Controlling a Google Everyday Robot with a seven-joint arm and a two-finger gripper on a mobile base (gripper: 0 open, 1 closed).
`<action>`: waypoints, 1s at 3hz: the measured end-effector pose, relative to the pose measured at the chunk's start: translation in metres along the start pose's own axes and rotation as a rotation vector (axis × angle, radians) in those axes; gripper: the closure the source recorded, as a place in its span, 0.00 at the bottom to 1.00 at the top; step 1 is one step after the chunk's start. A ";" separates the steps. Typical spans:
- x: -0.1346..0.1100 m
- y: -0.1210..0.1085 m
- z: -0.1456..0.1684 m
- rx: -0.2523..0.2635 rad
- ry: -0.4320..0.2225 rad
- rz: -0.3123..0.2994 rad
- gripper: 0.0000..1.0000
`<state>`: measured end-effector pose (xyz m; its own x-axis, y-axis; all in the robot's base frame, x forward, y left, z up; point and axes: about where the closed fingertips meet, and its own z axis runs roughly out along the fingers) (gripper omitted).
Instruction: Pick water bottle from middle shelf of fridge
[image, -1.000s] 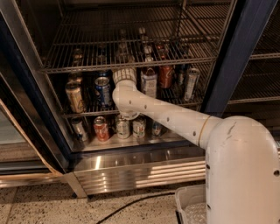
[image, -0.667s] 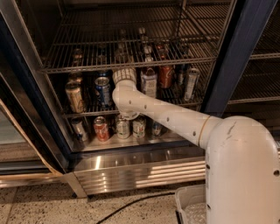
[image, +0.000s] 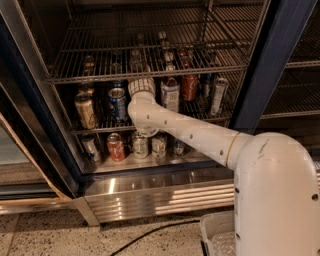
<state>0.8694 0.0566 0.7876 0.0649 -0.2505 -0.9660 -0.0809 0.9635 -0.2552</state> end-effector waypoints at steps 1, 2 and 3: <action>0.000 -0.001 0.000 0.000 0.000 0.001 1.00; -0.012 -0.021 -0.018 0.010 0.008 0.047 1.00; -0.012 -0.020 -0.021 0.003 0.016 0.050 1.00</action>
Offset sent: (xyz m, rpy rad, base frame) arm -0.0194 -0.0319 0.0171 0.0816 0.0236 -0.0203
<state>0.8489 0.0382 0.8039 0.0445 -0.2033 -0.9781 -0.0807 0.9751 -0.2064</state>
